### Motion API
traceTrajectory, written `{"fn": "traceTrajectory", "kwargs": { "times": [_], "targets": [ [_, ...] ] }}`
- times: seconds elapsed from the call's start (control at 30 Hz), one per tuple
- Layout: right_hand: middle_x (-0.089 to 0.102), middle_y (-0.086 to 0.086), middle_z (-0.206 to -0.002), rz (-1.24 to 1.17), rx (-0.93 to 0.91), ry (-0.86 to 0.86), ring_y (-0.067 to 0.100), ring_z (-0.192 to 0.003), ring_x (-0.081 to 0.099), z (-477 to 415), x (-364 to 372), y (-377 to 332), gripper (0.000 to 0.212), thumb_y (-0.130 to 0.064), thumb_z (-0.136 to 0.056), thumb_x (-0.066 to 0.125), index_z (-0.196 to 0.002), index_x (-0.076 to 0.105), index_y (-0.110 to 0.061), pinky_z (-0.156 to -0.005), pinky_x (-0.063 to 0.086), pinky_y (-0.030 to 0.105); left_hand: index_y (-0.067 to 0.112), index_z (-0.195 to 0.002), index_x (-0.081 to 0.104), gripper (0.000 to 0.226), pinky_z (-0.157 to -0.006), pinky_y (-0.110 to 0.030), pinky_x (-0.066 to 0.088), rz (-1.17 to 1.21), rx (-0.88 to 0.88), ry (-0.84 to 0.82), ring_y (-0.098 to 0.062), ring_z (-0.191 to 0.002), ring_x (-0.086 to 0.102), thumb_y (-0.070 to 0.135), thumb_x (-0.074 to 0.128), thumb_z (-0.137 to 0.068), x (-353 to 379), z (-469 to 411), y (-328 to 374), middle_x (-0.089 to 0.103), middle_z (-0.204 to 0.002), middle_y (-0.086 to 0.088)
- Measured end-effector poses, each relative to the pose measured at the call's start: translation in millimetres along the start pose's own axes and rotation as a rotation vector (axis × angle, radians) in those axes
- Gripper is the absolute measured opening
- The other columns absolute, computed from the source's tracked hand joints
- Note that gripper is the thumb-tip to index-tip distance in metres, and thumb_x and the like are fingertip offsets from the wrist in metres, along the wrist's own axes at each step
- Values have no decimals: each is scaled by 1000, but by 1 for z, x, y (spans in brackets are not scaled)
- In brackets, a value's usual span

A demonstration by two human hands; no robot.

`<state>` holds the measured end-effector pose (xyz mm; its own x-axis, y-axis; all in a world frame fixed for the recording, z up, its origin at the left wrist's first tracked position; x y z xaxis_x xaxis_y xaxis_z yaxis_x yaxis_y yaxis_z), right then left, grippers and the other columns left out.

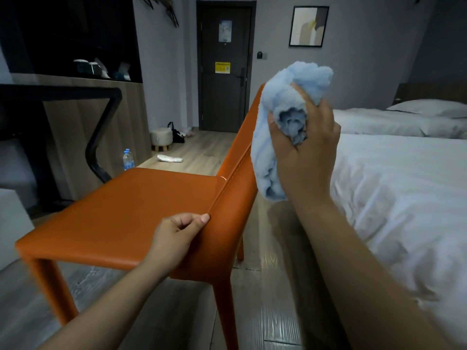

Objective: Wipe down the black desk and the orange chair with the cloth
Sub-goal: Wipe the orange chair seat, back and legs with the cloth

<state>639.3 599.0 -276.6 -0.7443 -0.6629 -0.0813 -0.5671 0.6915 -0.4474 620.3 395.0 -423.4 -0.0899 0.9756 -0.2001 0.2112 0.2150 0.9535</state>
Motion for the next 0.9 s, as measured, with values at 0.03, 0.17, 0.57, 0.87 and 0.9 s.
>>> {"fn": "traceTrajectory", "kwargs": {
  "times": [0.03, 0.17, 0.57, 0.87, 0.9],
  "targets": [
    [57, 12, -128, -4, 5, 25, 30, -113, 52, 3, 1, -1, 53, -38, -88, 62, -134, 53, -13, -95, 41, 32, 13, -83, 75, 24, -79, -43, 54, 17, -4, 2, -29, -77, 66, 31, 61, -90, 0, 1, -2, 71, -79, -15],
    [57, 13, -129, 31, 6, 28, 31, -114, 53, 12, 2, 0, 52, -40, -88, 60, -132, 55, -12, -97, 45, 40, 12, -89, 75, 23, -72, -31, 53, 69, -13, 6, -21, -76, 66, 30, 62, -89, 1, 3, -7, 73, -82, -9],
    [52, 7, -137, 60, 81, -82, 26, -124, 49, 72, 18, 10, 64, -61, -85, 49, -136, 50, -21, -100, 47, 48, -13, -101, 58, 79, -82, -35, 43, 136, -3, -91, -25, -84, 54, 62, 49, -76, -6, 11, -24, 59, -88, -21],
    [55, 3, -135, 31, 216, 9, 21, -123, 49, 110, 32, 14, 70, -67, -91, 29, -132, 57, -18, -100, 46, 44, 20, -91, 74, 38, -84, -38, 46, 142, 23, -41, -22, -84, 58, 48, 48, -90, -7, 22, -34, 63, -95, -30],
    [55, 4, -136, 56, 211, 11, 22, -124, 49, 113, 34, 14, 66, -64, -92, 32, -132, 56, -17, -99, 47, 45, 22, -90, 74, 36, -86, -38, 47, 136, 35, -41, -22, -85, 59, 45, 47, -92, -7, 22, -35, 64, -100, -29]
  ]
}}
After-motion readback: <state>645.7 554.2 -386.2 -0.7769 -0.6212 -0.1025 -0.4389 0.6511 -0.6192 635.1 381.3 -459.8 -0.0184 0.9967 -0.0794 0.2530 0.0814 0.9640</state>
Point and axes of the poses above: each hand's wrist, its own z-axis away from the middle knuckle, its own x-axis out of the palm, y = z × x, the point moved 4 cm from there along -z, towards the middle knuckle
